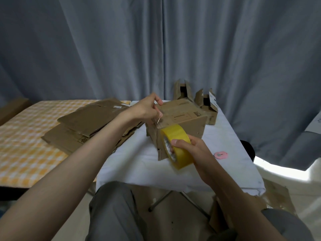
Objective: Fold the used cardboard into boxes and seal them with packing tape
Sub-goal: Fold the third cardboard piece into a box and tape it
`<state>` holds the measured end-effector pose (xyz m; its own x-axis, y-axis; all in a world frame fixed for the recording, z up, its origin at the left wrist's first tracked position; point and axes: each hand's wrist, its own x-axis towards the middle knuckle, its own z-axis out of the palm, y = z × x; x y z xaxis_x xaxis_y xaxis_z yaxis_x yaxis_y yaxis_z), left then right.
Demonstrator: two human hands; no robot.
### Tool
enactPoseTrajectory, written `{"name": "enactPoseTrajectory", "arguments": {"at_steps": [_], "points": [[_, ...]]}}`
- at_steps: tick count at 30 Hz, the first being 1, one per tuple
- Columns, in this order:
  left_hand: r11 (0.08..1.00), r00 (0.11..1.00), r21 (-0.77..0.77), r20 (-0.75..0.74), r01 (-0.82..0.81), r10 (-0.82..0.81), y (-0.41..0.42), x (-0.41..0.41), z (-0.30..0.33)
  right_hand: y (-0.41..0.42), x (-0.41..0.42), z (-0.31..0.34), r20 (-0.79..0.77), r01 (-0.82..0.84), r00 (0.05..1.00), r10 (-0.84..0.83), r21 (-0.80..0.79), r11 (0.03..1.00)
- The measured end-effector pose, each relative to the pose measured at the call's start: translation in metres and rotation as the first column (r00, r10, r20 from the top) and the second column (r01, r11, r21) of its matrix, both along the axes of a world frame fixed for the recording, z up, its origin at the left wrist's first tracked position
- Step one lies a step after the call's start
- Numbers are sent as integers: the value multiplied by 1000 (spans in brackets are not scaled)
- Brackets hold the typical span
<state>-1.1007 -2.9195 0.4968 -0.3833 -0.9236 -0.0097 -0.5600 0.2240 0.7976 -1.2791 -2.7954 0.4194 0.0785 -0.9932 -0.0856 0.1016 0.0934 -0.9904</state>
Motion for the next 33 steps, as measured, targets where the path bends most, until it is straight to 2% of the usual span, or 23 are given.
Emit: {"name": "enactPoseTrajectory", "arguments": {"at_steps": [5,8,16,19,23,27,29,33], "points": [[994,997,86,-47,71,-67,2,0,18,15,-12,17,-4,-38,999,38,-5,999],[997,996,56,-86,46,-41,3,-4,23,22,-12,32,-51,-75,996,74,-35,997],[1000,979,-5,-205,15,-15,7,16,20,40,-4,59,-9,-185,983,185,4,983],[988,976,-119,-209,-96,70,-6,30,19,44,4,59,-55,-134,989,136,39,990],[946,944,-190,-252,-264,213,-38,46,18,47,8,55,-126,6,992,6,96,995],[941,938,-180,-254,-286,237,-61,36,6,43,16,59,-36,-40,998,43,80,996],[945,944,-168,-230,-279,238,-71,32,2,38,20,61,-44,-64,997,67,63,996],[951,950,-127,-174,-283,260,-82,30,-12,26,24,67,-53,2,999,1,66,998]]}}
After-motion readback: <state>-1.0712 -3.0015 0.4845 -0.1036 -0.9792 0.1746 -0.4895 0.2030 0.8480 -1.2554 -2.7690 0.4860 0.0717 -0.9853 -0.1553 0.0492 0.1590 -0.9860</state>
